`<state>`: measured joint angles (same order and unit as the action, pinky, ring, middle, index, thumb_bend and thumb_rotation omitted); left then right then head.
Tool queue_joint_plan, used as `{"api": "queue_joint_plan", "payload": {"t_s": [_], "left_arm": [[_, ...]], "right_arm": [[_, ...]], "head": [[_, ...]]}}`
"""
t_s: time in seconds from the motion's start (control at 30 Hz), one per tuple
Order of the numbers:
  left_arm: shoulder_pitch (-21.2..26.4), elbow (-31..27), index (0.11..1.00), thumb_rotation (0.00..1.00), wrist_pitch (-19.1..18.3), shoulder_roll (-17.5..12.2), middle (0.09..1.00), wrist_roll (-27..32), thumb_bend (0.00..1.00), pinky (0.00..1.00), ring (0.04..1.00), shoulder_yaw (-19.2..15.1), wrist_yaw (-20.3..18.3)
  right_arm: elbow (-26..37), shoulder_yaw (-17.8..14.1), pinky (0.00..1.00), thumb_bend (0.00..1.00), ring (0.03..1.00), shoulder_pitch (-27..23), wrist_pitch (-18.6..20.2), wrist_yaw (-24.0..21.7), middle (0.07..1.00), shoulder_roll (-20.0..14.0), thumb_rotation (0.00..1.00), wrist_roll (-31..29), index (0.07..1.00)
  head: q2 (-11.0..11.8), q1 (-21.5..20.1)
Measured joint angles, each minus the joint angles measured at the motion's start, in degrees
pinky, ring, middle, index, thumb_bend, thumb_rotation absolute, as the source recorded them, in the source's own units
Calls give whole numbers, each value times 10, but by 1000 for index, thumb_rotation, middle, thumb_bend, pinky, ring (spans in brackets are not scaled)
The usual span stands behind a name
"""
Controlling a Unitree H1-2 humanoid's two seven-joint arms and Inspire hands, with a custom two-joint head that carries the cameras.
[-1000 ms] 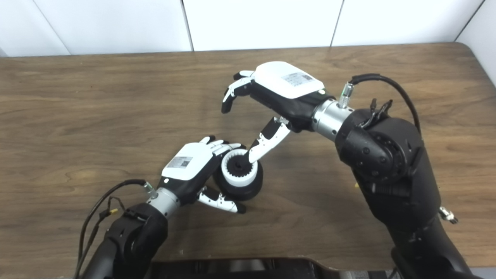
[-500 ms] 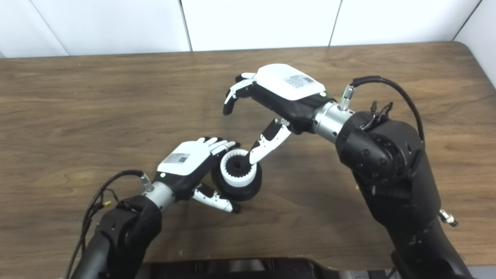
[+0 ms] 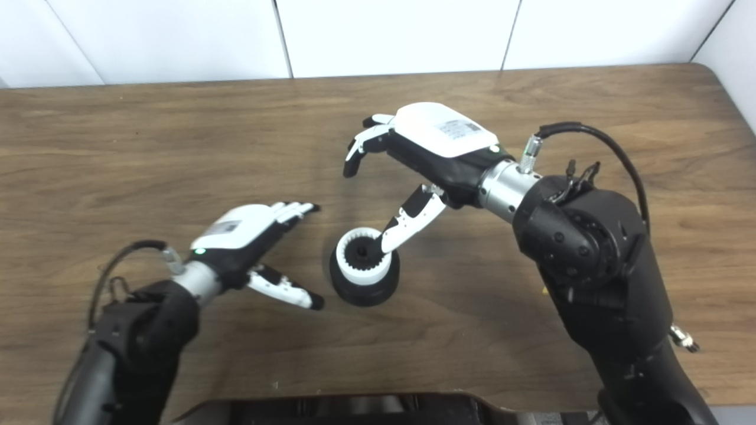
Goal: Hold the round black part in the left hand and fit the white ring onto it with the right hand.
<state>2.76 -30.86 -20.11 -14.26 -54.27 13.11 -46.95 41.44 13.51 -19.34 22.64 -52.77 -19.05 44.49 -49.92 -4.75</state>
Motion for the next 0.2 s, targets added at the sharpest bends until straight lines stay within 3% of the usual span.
{"api": "queue_joint_plan", "payload": {"t_s": [0.07,0.1,0.13,0.2], "left_arm": [[0,-11,919,458,-13,-3,962,31,1000,959,968,-28,2],[-1,-16,907,501,-17,-3,950,50,983,879,949,-44,10],[-2,-19,900,559,-17,-2,942,71,937,817,935,-61,23],[-8,-16,904,640,-14,-1,942,111,849,786,929,-91,58]], "right_arm": [[0,-14,792,1000,901,15,0,7,835,-3,457,-5,749],[0,-23,791,973,896,26,4,9,845,-7,493,-11,773],[0,-32,788,909,891,38,9,10,856,-13,541,-16,799],[-1,-46,788,812,888,60,21,11,870,-21,619,-23,828]], "head": [[0,0],[3,-2],[3,-2],[5,-6]]}}
